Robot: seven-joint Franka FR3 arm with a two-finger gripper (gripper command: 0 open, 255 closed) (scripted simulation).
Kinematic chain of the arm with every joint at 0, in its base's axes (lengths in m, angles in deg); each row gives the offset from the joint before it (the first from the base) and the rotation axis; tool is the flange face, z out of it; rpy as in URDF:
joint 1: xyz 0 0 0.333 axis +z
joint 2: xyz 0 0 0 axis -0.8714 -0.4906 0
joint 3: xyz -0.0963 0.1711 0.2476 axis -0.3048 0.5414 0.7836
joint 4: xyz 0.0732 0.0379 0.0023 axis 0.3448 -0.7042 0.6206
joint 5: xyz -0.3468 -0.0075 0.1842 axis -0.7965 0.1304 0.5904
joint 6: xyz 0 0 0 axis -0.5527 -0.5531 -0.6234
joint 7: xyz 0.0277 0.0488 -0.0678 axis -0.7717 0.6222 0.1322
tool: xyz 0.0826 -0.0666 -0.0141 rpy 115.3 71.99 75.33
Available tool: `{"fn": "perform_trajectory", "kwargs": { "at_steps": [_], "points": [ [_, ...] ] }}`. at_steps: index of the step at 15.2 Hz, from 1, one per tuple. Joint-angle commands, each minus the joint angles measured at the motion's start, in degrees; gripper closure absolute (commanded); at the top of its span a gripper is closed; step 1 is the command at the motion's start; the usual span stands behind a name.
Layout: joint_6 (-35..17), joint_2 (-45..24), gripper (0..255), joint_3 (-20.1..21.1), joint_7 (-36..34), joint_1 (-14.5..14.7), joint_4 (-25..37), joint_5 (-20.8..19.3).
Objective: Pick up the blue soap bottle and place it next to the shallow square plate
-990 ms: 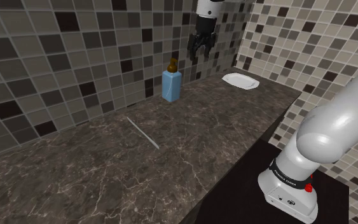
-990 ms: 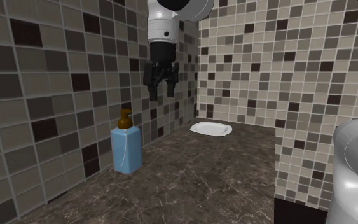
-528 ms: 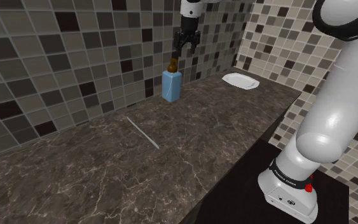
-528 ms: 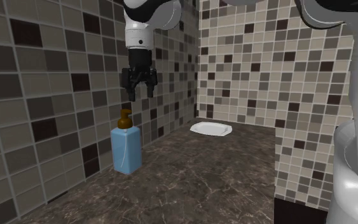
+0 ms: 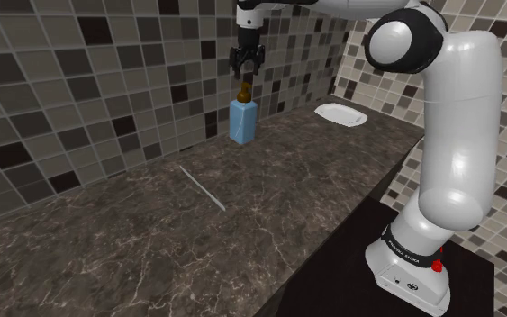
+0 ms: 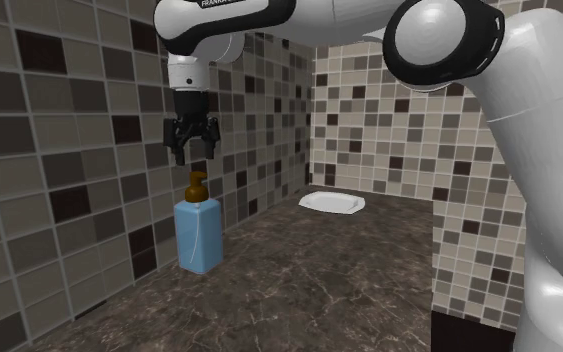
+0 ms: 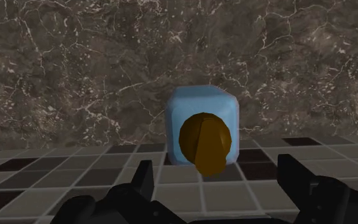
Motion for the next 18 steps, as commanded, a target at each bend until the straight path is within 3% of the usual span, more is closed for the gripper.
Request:
{"fn": "perform_trajectory", "kwargs": {
  "at_steps": [1,7,14,15,18],
  "points": [
    [-0.87,-0.85,0,0.01,-0.02,0.02,-0.02,0.00],
    [-5.65,-0.02,0,0.01,-0.02,0.03,-5.63,-0.01],
    [-5.64,-0.03,0,0.01,-0.02,0.03,-5.61,-0.01],
    [-5.64,-0.03,255,0.01,-0.02,0.03,-5.61,-0.01],
    [-5.64,-0.03,255,0.01,-0.02,0.03,-5.61,-0.01]
  ]
}}
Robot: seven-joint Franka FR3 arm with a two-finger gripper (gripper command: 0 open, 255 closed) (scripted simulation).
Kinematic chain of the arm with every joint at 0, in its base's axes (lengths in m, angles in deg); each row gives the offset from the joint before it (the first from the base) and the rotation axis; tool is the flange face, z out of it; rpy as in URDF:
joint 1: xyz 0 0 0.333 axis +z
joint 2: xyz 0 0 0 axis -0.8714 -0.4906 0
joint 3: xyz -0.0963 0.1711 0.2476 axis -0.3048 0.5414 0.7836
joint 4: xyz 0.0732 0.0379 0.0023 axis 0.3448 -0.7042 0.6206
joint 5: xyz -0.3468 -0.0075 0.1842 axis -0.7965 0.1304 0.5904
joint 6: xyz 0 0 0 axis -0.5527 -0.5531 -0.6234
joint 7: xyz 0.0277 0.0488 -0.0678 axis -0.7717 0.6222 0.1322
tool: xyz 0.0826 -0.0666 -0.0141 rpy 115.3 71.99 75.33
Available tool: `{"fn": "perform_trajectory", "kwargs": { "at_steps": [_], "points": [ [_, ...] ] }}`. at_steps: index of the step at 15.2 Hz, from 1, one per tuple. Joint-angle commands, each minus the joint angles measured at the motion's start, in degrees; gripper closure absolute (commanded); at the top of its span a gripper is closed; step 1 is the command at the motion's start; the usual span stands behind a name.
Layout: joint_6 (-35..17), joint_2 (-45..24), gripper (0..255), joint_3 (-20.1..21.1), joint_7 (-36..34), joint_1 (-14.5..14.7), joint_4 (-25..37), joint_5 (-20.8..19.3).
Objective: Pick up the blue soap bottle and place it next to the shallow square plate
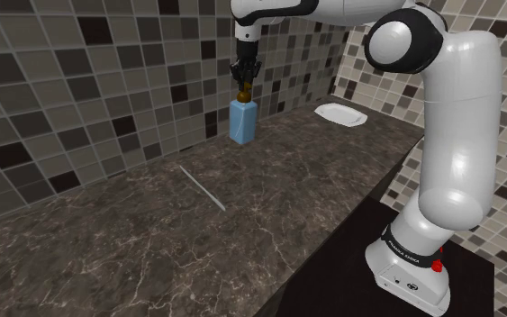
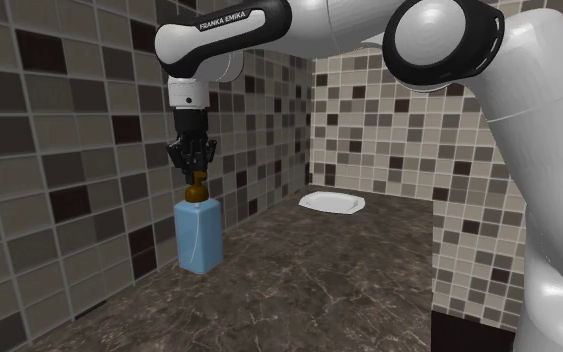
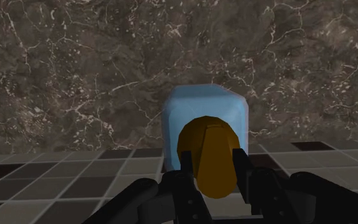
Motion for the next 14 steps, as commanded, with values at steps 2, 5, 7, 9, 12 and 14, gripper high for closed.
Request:
{"fn": "perform_trajectory", "kwargs": {
  "at_steps": [2,5,7,9,12,14],
  "points": [
    [0.00,0.00,255,0.00,0.00,0.00,-0.01,0.00],
    [-0.01,0.00,255,0.00,0.00,0.00,-0.02,0.00],
    [0.81,-0.09,255,0.00,0.00,-0.01,0.89,0.00],
    [2.51,-0.37,255,0.00,0.01,-0.02,2.87,0.00],
    [5.17,-0.95,255,-0.01,0.01,-0.03,6.11,0.01],
    [7.04,-1.48,255,-0.01,0.02,-0.05,8.51,0.02]
  ]
}}
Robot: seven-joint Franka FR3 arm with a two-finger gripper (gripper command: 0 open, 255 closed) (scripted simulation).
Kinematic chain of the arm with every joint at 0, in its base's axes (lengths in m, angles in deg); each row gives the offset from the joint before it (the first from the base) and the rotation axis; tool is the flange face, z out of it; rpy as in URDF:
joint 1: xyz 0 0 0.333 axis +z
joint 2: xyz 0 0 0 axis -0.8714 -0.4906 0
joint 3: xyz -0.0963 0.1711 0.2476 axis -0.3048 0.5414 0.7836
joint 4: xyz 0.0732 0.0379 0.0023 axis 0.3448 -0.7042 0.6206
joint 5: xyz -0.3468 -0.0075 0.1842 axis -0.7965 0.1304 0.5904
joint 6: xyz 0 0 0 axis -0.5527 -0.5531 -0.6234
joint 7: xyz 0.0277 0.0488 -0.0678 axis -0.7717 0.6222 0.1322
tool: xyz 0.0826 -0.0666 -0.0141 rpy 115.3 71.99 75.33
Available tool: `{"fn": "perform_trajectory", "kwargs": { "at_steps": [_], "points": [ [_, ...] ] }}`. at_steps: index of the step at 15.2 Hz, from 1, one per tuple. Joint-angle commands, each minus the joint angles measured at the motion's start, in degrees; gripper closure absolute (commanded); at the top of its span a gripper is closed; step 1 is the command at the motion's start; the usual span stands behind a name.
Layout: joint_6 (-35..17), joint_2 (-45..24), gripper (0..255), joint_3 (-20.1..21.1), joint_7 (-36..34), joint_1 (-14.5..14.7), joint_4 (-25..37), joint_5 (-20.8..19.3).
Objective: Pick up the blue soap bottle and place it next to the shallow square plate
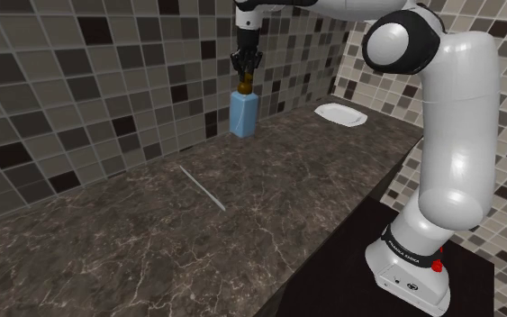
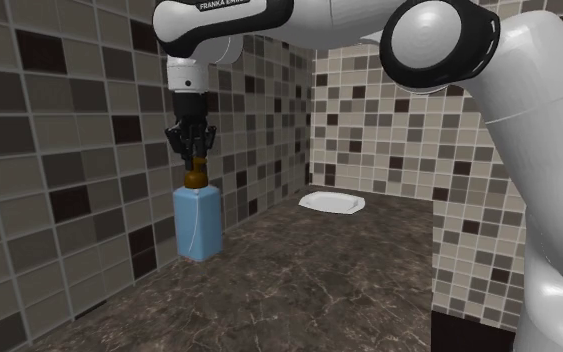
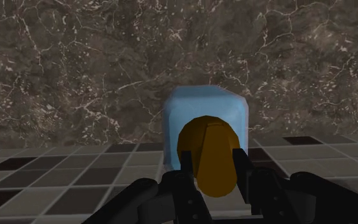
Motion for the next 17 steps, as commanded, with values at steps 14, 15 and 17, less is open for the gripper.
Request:
{"fn": "perform_trajectory", "kwargs": {
  "at_steps": [14,15,17],
  "points": [
    [7.87,1.65,255,-0.93,4.24,-3.45,6.24,0.38],
    [7.08,3.07,255,-1.23,5.34,-4.26,4.03,0.47],
    [5.77,5.53,255,-1.90,7.59,-5.85,0.26,0.64]
  ]
}}
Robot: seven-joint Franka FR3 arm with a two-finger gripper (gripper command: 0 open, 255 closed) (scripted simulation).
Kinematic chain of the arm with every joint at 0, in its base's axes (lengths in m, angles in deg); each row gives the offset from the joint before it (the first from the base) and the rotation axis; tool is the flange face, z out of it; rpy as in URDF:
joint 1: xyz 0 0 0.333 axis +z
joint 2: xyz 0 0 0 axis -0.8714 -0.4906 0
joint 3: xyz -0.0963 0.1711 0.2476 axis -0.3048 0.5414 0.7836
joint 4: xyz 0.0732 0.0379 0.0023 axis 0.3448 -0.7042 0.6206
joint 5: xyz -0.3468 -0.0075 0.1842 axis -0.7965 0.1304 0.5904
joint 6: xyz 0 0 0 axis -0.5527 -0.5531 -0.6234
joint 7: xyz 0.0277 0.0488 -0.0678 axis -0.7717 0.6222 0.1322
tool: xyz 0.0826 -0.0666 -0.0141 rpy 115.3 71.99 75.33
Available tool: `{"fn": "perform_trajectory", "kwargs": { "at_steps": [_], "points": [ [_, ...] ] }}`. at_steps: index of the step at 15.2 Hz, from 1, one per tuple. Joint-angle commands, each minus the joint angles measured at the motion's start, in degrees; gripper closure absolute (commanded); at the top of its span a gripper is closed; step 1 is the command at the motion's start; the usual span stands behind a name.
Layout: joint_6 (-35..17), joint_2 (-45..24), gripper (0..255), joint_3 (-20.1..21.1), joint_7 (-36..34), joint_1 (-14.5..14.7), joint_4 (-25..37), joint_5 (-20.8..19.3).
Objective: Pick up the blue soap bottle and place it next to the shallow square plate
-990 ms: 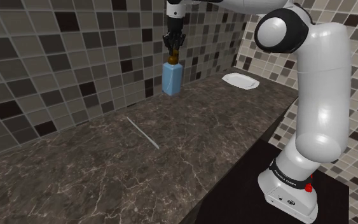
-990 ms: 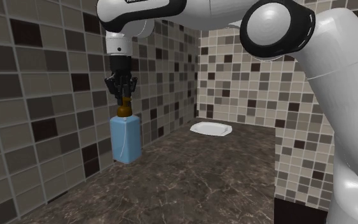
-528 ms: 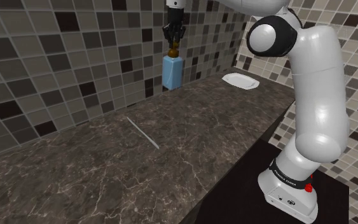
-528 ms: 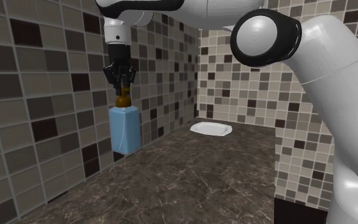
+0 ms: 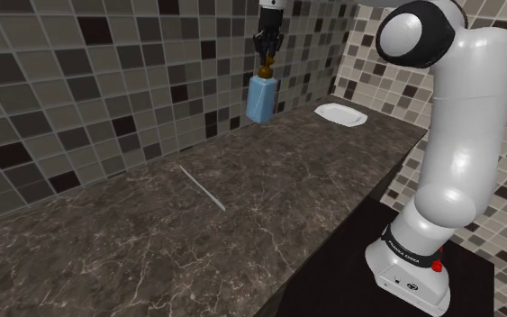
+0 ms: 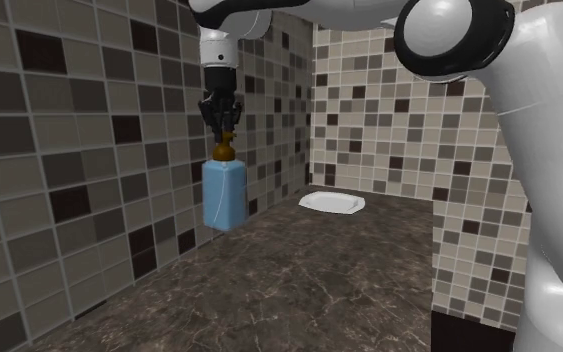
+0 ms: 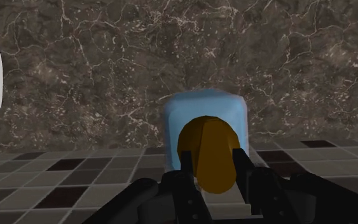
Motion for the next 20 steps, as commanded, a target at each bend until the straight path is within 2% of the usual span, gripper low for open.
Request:
{"fn": "perform_trajectory", "kwargs": {
  "at_steps": [1,10,20],
  "points": [
    [-1.27,2.14,255,-0.68,2.42,-1.69,-3.39,0.17],
    [-4.02,8.05,255,-4.28,13.18,-8.83,-12.07,0.81],
    [-4.13,8.21,255,-8.85,25.83,-17.04,-12.48,1.97]
  ]
}}
